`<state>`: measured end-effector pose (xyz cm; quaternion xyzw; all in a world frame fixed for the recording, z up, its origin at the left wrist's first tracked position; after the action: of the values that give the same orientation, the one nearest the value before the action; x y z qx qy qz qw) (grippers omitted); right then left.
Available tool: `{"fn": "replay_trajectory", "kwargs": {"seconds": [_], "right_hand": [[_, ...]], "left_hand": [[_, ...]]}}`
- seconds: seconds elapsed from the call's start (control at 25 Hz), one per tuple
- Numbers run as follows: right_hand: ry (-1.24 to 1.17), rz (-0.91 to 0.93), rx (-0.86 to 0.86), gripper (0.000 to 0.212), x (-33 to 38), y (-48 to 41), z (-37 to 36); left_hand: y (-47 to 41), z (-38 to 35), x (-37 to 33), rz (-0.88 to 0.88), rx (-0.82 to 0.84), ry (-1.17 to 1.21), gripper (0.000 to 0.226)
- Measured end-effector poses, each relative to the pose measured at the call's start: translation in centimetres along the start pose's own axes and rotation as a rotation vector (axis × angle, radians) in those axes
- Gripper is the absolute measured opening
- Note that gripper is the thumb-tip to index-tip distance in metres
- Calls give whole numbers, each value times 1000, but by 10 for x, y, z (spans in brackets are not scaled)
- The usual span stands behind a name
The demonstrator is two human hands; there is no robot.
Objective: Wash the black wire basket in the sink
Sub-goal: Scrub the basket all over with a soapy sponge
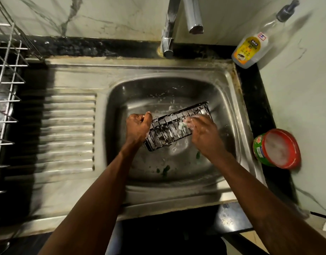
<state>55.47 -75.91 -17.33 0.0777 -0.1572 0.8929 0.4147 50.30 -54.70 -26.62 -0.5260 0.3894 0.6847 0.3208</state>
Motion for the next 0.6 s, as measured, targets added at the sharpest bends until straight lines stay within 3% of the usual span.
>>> {"fn": "replay_trajectory", "kwargs": {"seconds": [0.24,0.44,0.6], "right_hand": [[75,-104,-77,22,-39,-45,4],[108,-87,80,29,-60,57,-17],[130,-444,-81,25,-89,16,22]], "left_hand": [[-7,7,8,18,-41,-42,52],[-1,9,-3,-27,-18,-38,48],[-9,8,-10,-11,39,-106,58]]}}
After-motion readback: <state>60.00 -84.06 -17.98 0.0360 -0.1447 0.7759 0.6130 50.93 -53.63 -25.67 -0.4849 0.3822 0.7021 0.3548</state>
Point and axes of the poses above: each hand's wrist, its own y-axis away from the middle knuckle, its own z-axis out of the back of the hand, x = y × z, the point moved 10 cm from there along -y, towards the middle knuckle, and after that the axes turned 6 degrees about y, right-handed, at the moved point
